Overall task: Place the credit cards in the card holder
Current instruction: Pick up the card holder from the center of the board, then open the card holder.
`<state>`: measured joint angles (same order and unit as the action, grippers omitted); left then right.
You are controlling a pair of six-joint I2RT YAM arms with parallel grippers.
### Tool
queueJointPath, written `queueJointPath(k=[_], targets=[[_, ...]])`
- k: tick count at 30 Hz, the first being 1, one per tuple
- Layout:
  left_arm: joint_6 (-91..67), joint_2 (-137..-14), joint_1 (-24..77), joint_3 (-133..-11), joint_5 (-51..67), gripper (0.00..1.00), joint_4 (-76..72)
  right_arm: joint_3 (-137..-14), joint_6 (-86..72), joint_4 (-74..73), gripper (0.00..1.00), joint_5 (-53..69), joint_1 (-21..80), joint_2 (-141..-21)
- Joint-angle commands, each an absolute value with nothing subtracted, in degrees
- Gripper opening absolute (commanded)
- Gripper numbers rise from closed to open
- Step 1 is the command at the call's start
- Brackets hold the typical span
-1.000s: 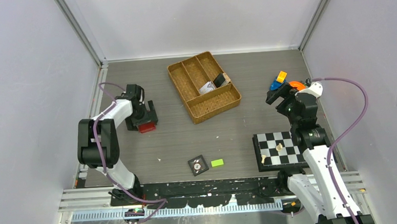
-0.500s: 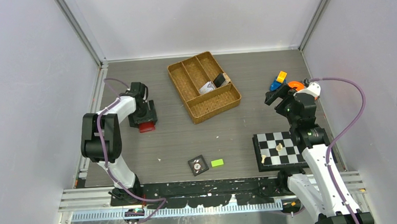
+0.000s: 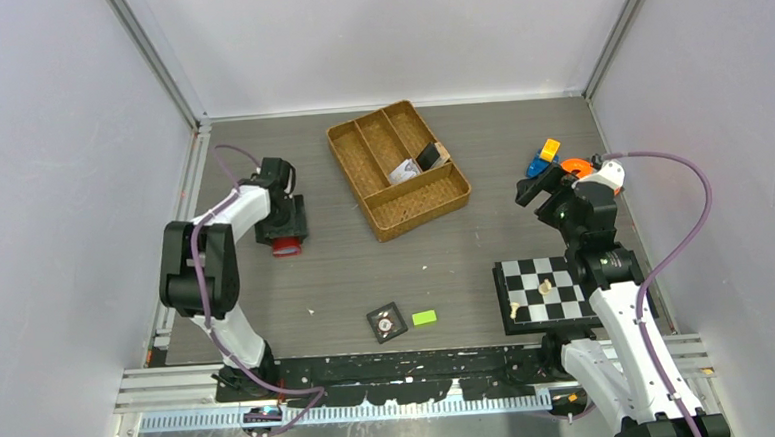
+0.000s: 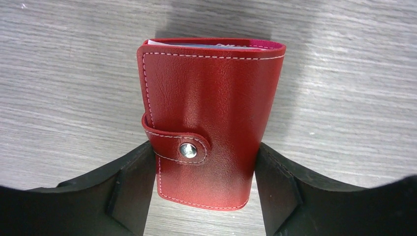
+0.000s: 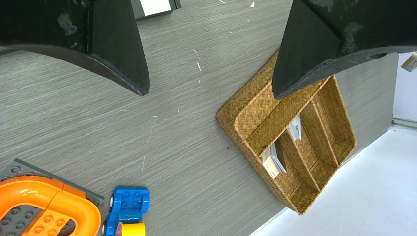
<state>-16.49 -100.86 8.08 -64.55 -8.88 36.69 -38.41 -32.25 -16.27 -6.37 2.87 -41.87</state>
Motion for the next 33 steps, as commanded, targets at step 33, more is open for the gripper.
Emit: queueJointPath(k=[33], targets=[[-14.4, -64.1, 32.0, -55.0, 16.4, 0.51, 20.6, -53.3, -54.1, 9.6, 0.86, 3.7, 41.1, -71.2]])
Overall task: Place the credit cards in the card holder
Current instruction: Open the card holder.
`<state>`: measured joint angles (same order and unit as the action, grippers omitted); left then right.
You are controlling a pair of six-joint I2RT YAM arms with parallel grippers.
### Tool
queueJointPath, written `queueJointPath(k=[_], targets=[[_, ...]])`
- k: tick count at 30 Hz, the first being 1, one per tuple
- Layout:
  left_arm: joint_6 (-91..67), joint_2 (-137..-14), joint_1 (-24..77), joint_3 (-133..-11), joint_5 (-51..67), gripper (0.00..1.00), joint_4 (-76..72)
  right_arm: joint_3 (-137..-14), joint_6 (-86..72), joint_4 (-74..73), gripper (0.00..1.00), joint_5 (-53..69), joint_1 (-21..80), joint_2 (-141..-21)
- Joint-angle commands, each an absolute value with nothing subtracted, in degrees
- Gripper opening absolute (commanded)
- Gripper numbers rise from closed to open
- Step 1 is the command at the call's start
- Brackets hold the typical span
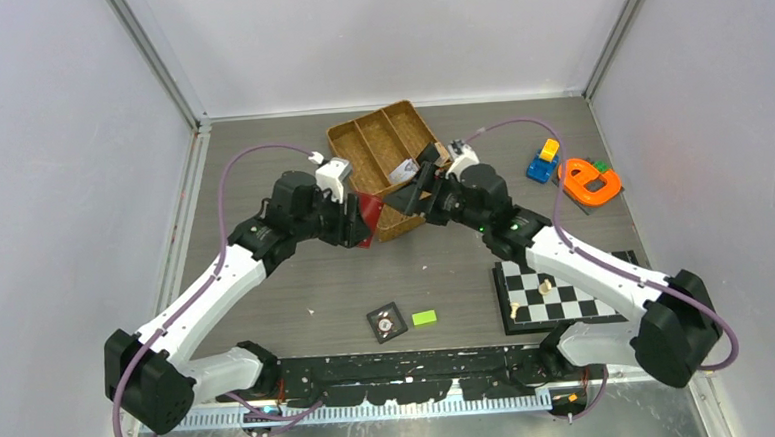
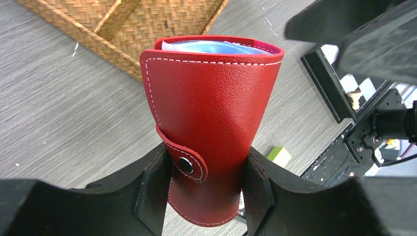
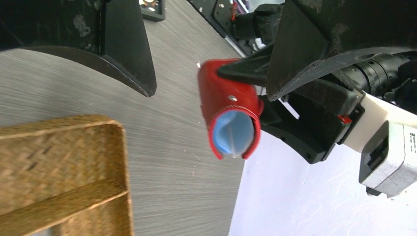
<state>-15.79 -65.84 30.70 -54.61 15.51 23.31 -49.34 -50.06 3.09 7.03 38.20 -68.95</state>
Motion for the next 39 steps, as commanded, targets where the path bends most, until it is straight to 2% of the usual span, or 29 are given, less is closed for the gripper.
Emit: queueJointPath(k=[1, 9, 13, 17, 21, 23, 26, 29, 32, 39], targets=[[-14.4, -64.0, 32.1, -55.0, 16.3, 0.51, 20.6, -53.8, -54.1, 9.6, 0.86, 3.4, 42.0, -71.9], [-14.8, -63.9, 32.9, -55.0, 16.5, 0.51, 20.7, -55.9, -54.2, 9.0, 0.87, 0.8, 45.9, -75.7], [-14.8, -63.9, 33.2, -54.9, 17.2, 0.51, 20.3, -56.3, -54.2, 8.8, 0.82, -1.4, 46.9, -77.6], [-15.0, -64.2, 33.5, -54.7, 18.7, 0.51, 19.7, -56.0, -54.0, 8.2, 0.63, -4.4, 47.0, -78.4], [-14.7, -64.6, 33.7, -54.6, 19.9, 0.54, 19.3, -55.9, -52.9, 7.4, 0.39, -5.4, 47.0, -78.2], [-13.8, -64.2, 33.7, -55.1, 18.9, 0.64, 19.6, -56.0, -52.0, 6.5, 0.26, -5.9, 47.0, -77.6], [-11.5, -62.6, 33.7, -56.1, 13.8, 0.77, 22.2, -55.9, -48.6, 3.6, 0.14, -8.8, 46.9, -75.4], [-10.0, -59.6, 33.7, -55.4, 9.9, 0.83, 21.9, -56.0, -43.0, 1.0, 0.05, -9.9, 46.8, -73.1], [-9.7, -58.0, 33.7, -55.1, 8.9, 0.84, 21.5, -56.2, -38.5, -2.0, 0.01, -8.8, 46.3, -71.5], [-12.5, -60.3, 33.7, -55.4, 17.3, 0.7, 19.4, -54.8, -34.9, -1.7, 0.01, 1.3, 45.3, -69.2]])
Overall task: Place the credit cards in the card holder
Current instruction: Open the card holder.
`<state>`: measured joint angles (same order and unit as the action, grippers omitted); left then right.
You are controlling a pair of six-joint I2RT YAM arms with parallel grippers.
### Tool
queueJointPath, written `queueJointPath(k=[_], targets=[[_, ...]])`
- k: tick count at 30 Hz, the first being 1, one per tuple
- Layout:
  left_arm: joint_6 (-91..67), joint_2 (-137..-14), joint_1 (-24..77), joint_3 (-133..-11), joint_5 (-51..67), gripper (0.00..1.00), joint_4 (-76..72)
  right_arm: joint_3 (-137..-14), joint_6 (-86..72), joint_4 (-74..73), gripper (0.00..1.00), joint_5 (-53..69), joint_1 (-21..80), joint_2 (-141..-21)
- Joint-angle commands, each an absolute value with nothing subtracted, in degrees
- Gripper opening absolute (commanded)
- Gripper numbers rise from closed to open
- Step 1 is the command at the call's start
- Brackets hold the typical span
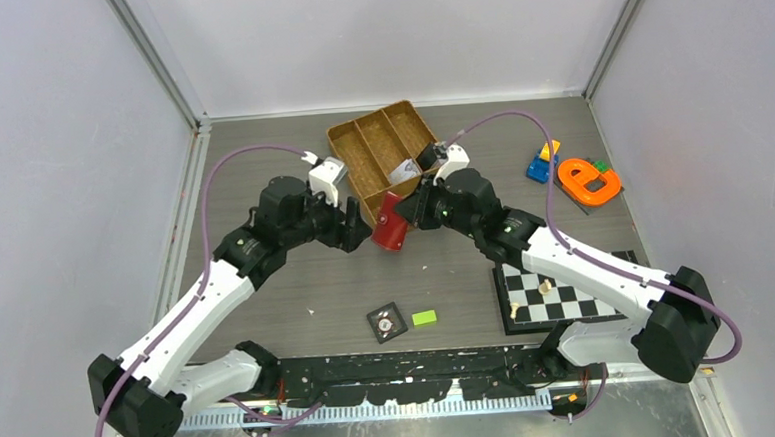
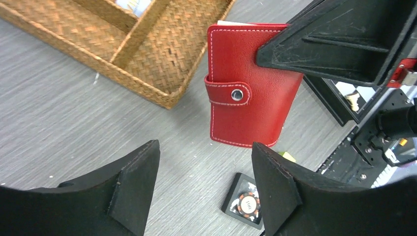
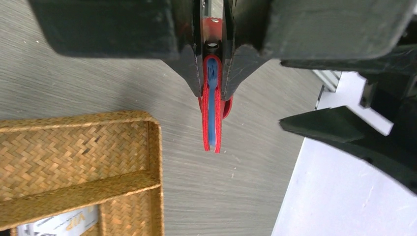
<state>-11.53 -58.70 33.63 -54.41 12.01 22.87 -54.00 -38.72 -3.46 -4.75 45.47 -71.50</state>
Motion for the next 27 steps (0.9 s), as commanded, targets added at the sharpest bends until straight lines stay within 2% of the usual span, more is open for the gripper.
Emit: queueJointPath(k=[1, 9, 27], targets=[[-13.1, -60.8, 33.7, -55.4, 18.7, 0.69, 18.9, -54.4, -35.0, -1.1, 0.01, 2.5, 45.3, -69.1], [-17.6, -63.7, 33.7, -54.3, 26.7, 0.68, 14.8, -52.8, -37.0, 3.1, 0.01, 5.1, 45.3, -70.4], [-19.4, -67.1, 33.7, -54.3, 24.3, 0.55, 15.3, -51.3, -37.0, 6.6, 0.01, 8.7, 45.2, -69.5]])
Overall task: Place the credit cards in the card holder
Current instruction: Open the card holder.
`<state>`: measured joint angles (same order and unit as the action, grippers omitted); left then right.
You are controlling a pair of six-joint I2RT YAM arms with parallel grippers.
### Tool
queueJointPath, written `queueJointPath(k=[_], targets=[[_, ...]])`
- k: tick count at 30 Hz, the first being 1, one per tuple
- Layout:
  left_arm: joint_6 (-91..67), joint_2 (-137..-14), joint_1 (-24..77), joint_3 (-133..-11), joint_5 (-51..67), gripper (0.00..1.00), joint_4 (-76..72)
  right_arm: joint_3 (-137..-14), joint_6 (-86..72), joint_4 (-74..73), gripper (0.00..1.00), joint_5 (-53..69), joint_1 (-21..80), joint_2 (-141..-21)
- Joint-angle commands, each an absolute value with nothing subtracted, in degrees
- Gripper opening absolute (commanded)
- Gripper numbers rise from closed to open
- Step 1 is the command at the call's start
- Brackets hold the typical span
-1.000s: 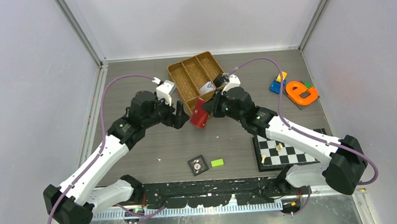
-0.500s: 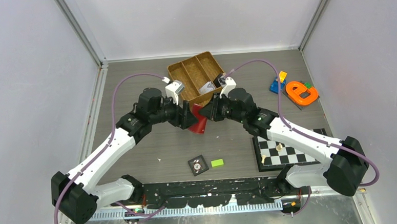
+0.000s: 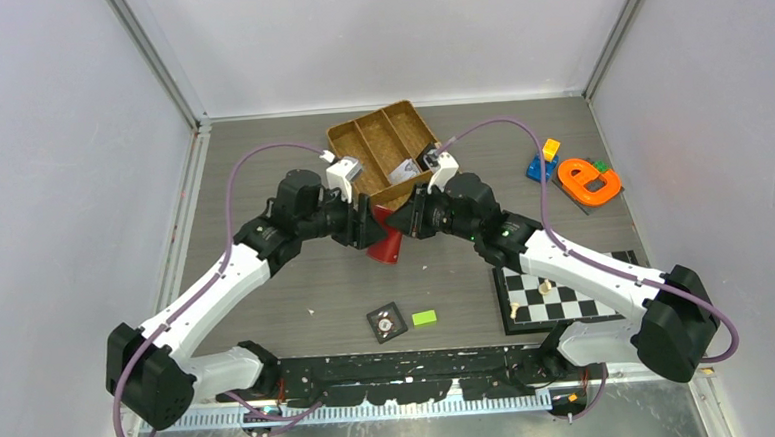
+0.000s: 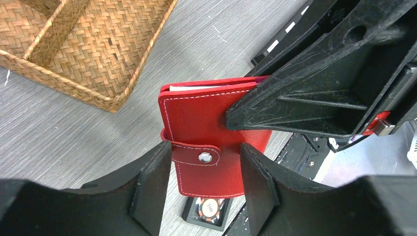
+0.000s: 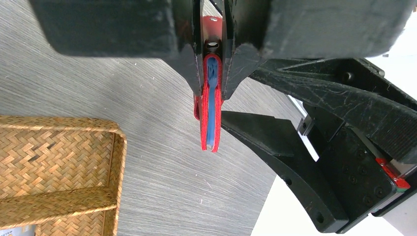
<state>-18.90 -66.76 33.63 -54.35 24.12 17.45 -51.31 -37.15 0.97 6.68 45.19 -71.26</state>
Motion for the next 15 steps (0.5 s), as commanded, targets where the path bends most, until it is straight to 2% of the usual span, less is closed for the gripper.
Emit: queueJointPath(k=[1, 15], targets=[[-19.4, -67.2, 33.7, -54.3, 24.0, 0.53, 15.5, -51.2, -36.9, 6.7, 0.0, 8.8, 45.3, -69.4], [-18.9, -68.9, 33.7, -55.3, 20.2, 0.38, 18.5, -51.0, -35.8, 7.1, 0.0, 9.6, 45.3, -69.0]])
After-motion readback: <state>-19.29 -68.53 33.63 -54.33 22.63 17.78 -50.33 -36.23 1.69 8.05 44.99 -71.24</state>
